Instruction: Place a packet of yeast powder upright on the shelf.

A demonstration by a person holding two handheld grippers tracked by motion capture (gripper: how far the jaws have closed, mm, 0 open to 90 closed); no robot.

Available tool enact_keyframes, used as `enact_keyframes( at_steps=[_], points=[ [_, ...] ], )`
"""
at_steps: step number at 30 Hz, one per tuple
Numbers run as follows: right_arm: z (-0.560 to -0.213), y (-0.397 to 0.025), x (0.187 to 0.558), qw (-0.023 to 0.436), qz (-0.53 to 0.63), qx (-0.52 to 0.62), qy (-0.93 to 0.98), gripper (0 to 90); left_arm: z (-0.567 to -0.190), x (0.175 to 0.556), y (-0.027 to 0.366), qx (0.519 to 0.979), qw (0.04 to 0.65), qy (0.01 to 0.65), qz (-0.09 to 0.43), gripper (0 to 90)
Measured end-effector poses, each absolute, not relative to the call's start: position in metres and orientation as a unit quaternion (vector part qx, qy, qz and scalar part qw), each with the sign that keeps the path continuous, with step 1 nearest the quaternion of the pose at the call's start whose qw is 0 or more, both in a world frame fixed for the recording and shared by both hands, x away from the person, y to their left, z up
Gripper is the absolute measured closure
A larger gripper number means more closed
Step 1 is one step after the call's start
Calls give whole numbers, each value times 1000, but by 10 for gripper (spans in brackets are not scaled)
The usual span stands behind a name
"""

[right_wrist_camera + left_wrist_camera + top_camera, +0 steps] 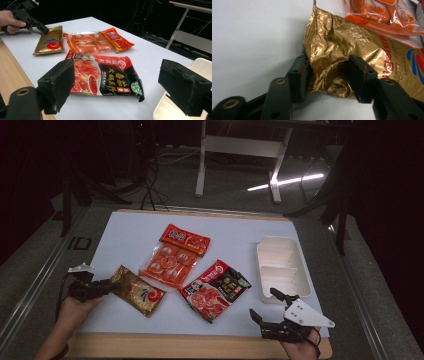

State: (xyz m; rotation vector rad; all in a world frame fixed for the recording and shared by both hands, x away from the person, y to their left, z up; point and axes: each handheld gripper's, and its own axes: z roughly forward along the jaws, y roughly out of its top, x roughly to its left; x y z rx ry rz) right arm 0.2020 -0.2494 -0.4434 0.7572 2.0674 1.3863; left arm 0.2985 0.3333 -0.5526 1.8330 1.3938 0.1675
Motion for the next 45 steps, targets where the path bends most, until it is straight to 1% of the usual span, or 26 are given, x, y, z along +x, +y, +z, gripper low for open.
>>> enact_keyframes(
  at_steps=[1, 2, 3, 4, 5, 6, 7, 8, 9, 10, 11, 16, 18, 26, 28, 29, 31, 38, 39, 40, 45],
  points=[
    [-443, -249, 202, 267, 513, 280, 766, 137, -553, 298, 333, 726, 405, 552, 61, 557],
    [-443, -249, 202, 268, 513, 279, 767, 137, -553, 298, 333, 726, 405, 552, 61, 600],
    [-443, -249, 202, 268, 513, 279, 767, 137, -553, 298, 333, 729, 406, 549, 57, 600],
    [-443, -249, 201, 268, 513, 279, 766, 138, -554, 298, 332, 729, 411, 544, 53, 673],
    [-443, -249, 202, 268, 513, 279, 766, 138, -554, 298, 332, 729, 411, 544, 53, 700],
    [-443, -249, 202, 268, 513, 279, 766, 138, -554, 298, 332, 730, 413, 543, 49, 700],
    [-443, -249, 202, 268, 513, 280, 766, 138, -553, 298, 332, 731, 410, 542, 53, 734],
    [-444, -249, 202, 266, 512, 280, 767, 138, -552, 298, 331, 733, 402, 545, 62, 804],
    [-444, -249, 202, 266, 512, 280, 767, 138, -552, 298, 331, 733, 402, 545, 62, 853],
    [-444, -249, 202, 266, 512, 280, 767, 139, -552, 298, 330, 739, 395, 542, 69, 853],
    [-444, -249, 203, 265, 512, 282, 767, 139, -550, 298, 328, 744, 391, 536, 76, 880],
    [-444, -249, 203, 266, 511, 283, 767, 139, -544, 297, 325, 750, 387, 529, 90, 897],
    [-444, -250, 203, 266, 515, 285, 764, 152, -534, 296, 323, 747, 394, 527, 94, 898],
    [-442, -252, 202, 263, 526, 287, 756, 148, -506, 286, 317, 751, 421, 496, 112, 899],
    [-442, -252, 202, 263, 527, 287, 756, 133, -502, 284, 315, 753, 425, 489, 115, 899],
    [-442, -253, 202, 257, 530, 285, 756, 103, -491, 279, 307, 764, 425, 469, 124, 899],
    [-442, -253, 201, 256, 532, 285, 755, 103, -485, 276, 302, 766, 431, 459, 128, 899],
    [-441, -254, 202, 265, 533, 284, 752, 107, -464, 268, 279, 778, 444, 420, 144, 898],
    [-441, -255, 202, 269, 531, 280, 753, 131, -462, 267, 276, 778, 450, 416, 140, 899],
    [-441, -256, 202, 280, 527, 276, 753, 136, -460, 266, 273, 779, 451, 414, 140, 899],
    [-439, -259, 204, 287, 534, 273, 747, 140, -455, 263, 265, 777, 464, 403, 132, 900]
  ],
)
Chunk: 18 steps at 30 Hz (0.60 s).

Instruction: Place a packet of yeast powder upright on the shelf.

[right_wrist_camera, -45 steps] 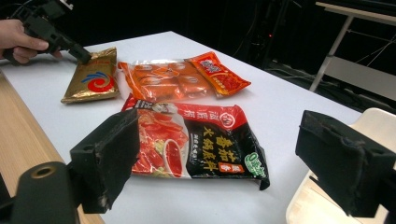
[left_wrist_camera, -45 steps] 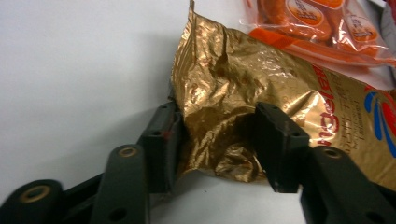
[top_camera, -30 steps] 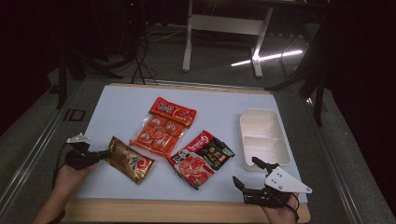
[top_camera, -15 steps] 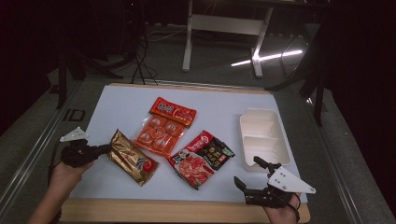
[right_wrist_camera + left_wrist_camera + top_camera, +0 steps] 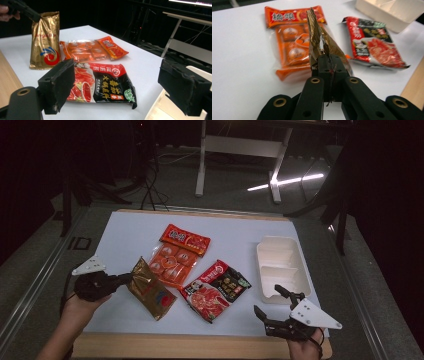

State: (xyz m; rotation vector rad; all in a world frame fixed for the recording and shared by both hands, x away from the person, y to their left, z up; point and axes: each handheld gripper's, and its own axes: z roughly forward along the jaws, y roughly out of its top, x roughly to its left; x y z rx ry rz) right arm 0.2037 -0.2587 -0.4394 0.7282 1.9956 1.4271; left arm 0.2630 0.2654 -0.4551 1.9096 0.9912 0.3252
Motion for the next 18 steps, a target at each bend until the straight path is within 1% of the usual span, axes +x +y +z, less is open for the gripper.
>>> enact_keyframes(
  at_steps=[6, 8, 13, 15, 18],
  points=[
    [-437, -261, 205, 267, 529, 301, 747, 127, -442, 258, 255, 785, 465, 385, 139, 900],
    [-437, -260, 206, 255, 518, 313, 754, 112, -431, 255, 245, 795, 469, 361, 135, 900],
    [-431, -259, 205, 238, 531, 314, 750, 105, -413, 253, 235, 791, 497, 331, 132, 900],
    [-427, -258, 204, 246, 530, 315, 748, 104, -407, 253, 230, 793, 504, 313, 139, 899],
    [-422, -256, 204, 238, 536, 311, 748, 99, -398, 255, 224, 792, 515, 295, 140, 899]
  ],
)
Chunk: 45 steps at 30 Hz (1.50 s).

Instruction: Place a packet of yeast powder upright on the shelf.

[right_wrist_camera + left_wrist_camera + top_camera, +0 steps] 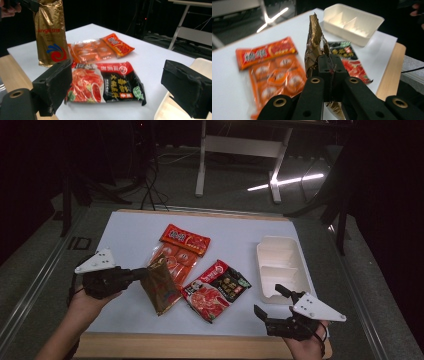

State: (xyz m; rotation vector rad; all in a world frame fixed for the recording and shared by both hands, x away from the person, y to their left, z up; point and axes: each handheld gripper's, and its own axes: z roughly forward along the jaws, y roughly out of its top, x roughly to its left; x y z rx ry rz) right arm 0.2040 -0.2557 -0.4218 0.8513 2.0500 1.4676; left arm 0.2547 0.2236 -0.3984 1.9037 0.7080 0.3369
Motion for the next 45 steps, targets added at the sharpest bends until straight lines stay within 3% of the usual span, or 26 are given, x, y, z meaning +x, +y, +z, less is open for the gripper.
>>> enact_keyframes(
  at_steps=[10, 20, 33, 41, 45],
  points=[
    [-397, -247, 210, 229, 544, 274, 759, 131, -376, 267, 194, 791, 550, 239, 122, 900],
    [-367, -226, 227, 226, 561, 221, 765, 150, -377, 281, 155, 802, 562, 182, 83, 900],
    [-361, -196, 253, 183, 571, 191, 777, 194, -375, 286, 115, 800, 585, 125, 43, 900],
    [-360, -195, 267, 164, 567, 188, 785, 242, -375, 289, 96, 796, 596, 101, 28, 900],
    [-363, -196, 271, 154, 562, 183, 792, 341, -375, 291, 90, 789, 605, 100, 25, 900]
  ],
)
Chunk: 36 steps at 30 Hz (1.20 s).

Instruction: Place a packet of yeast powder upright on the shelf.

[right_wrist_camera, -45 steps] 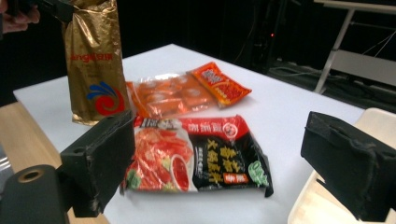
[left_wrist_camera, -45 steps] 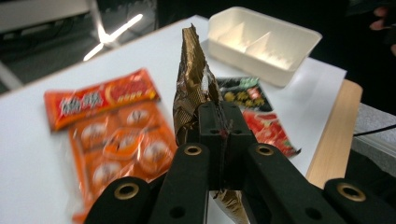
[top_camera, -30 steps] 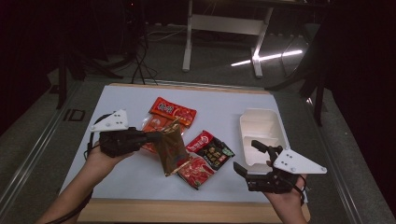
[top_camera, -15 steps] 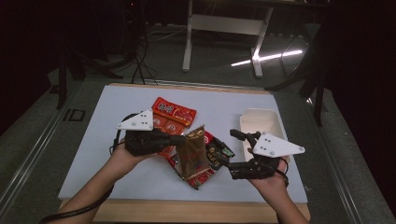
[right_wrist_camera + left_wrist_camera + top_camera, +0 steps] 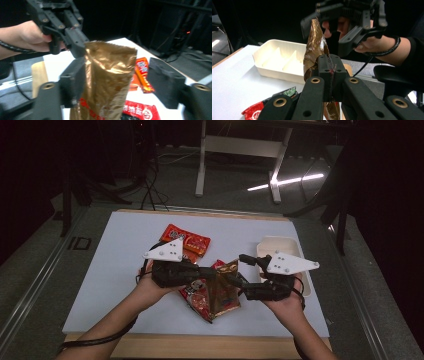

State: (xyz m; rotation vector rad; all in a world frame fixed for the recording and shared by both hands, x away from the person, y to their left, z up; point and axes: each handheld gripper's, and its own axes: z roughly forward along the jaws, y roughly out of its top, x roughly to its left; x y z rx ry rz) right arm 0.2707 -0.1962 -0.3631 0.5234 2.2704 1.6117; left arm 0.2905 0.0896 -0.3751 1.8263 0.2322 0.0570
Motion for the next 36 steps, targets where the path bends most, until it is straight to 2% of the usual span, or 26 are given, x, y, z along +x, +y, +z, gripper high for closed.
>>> enact_keyframes(
  at_steps=[1, 2, 3, 4, 5, 7, 9, 11, 12, 13, 24, 26, 30, 33, 36],
  points=[
    [-364, -197, 272, 152, 560, 183, 794, 367, -375, 291, 88, 788, 607, 101, 26, 900],
    [-365, -197, 273, 151, 559, 182, 795, 440, -375, 291, 87, 787, 609, 101, 26, 900],
    [-365, -197, 273, 151, 559, 182, 795, 440, -375, 291, 87, 787, 609, 101, 26, 900],
    [-365, -198, 274, 147, 557, 177, 798, 483, -375, 291, 85, 786, 610, 103, 28, 900],
    [-366, -200, 274, 152, 554, 177, 799, 566, -375, 292, 84, 786, 609, 103, 30, 900],
    [-365, -201, 275, 144, 552, 178, 802, 594, -376, 293, 82, 786, 609, 104, 29, 900],
    [-364, -203, 275, 144, 548, 178, 805, 688, -376, 293, 81, 788, 607, 104, 25, 900],
    [-364, -204, 276, 138, 547, 180, 806, 706, -376, 293, 78, 789, 604, 106, 24, 900],
    [-363, -205, 277, 126, 545, 181, 809, 829, -376, 293, 77, 792, 601, 104, 25, 899],
    [-363, -205, 277, 126, 542, 183, 810, 860, -376, 293, 76, 794, 598, 105, 27, 899],
    [-359, -205, 278, 116, 536, 195, 813, 896, -376, 293, 77, 792, 597, 120, 32, 860],
    [-357, -204, 278, 118, 537, 194, 812, 897, -375, 295, 81, 784, 606, 131, 28, 813],
    [-353, -206, 280, 121, 542, 196, 809, 898, -373, 296, 85, 778, 610, 147, 33, 587],
    [-350, -208, 281, 127, 542, 196, 807, 898, -374, 295, 92, 765, 617, 174, 60, 400],
    [-346, -209, 282, 131, 544, 197, 805, 898, -375, 297, 96, 757, 622, 192, 54, 241]
  ],
)
